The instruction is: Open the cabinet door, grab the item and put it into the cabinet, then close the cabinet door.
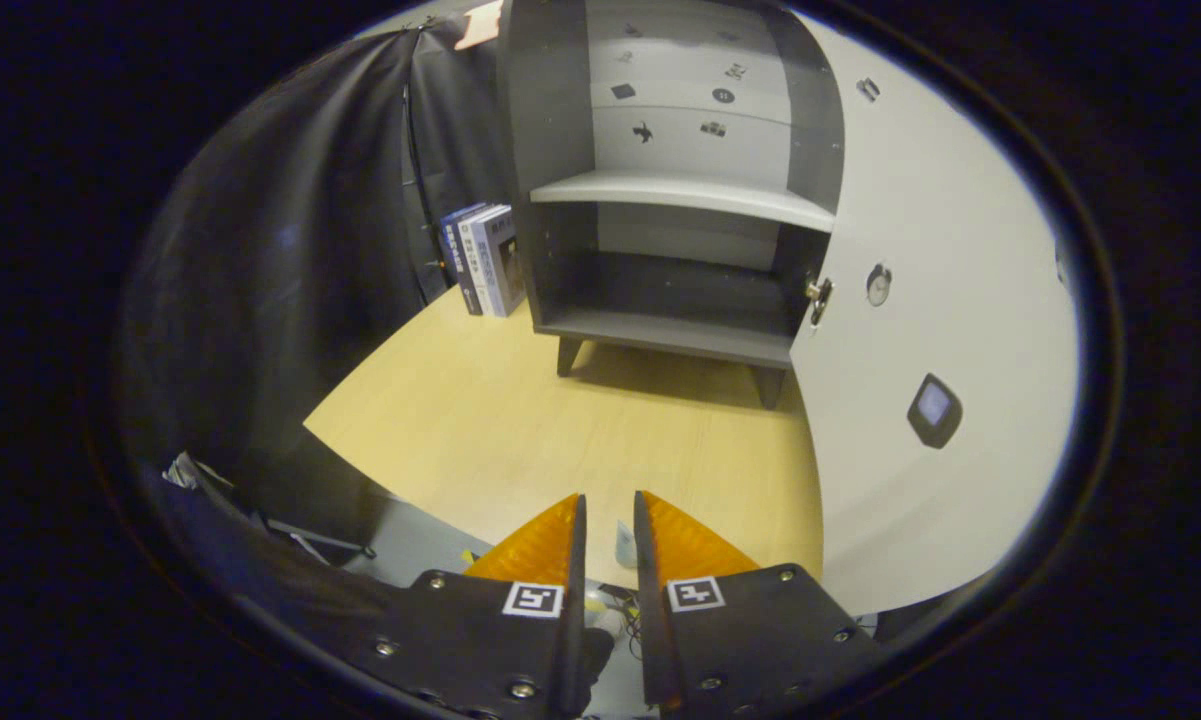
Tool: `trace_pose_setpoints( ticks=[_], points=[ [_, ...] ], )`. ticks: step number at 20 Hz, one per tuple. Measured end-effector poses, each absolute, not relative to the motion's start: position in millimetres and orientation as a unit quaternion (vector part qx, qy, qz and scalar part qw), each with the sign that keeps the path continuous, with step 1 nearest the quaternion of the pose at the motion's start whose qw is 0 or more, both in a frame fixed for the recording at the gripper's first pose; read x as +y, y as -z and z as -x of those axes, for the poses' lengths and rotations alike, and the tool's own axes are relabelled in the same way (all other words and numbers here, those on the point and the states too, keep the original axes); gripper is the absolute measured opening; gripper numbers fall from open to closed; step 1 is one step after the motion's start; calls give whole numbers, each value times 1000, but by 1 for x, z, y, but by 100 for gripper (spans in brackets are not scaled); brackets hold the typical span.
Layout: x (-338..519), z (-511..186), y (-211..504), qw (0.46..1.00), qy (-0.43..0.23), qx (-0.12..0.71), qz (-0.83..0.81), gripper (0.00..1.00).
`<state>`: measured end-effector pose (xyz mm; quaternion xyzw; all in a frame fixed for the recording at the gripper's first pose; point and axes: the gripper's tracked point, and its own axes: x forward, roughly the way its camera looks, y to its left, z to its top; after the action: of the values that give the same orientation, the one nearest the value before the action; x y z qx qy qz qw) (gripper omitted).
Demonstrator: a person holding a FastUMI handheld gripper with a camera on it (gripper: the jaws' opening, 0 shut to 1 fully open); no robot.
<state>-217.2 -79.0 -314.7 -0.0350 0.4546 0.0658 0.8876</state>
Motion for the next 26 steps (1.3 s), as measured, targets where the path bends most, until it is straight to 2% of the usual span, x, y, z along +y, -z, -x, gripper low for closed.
trace_pose_setpoints(
  ticks=[13, 19, 20, 23, 24, 26],
  points=[
    [-101, 226, 416, 828, -128, 538, 90, 24],
    [-102, 230, 439, 819, -119, 558, 62, 24],
    [-104, 231, 435, 824, -107, 554, 52, 13],
    [-110, 222, 446, 834, -78, 545, 39, 13],
    [-111, 220, 449, 834, -75, 545, 43, 5],
    [-110, 222, 445, 835, -72, 544, 45, 5]
  ],
)
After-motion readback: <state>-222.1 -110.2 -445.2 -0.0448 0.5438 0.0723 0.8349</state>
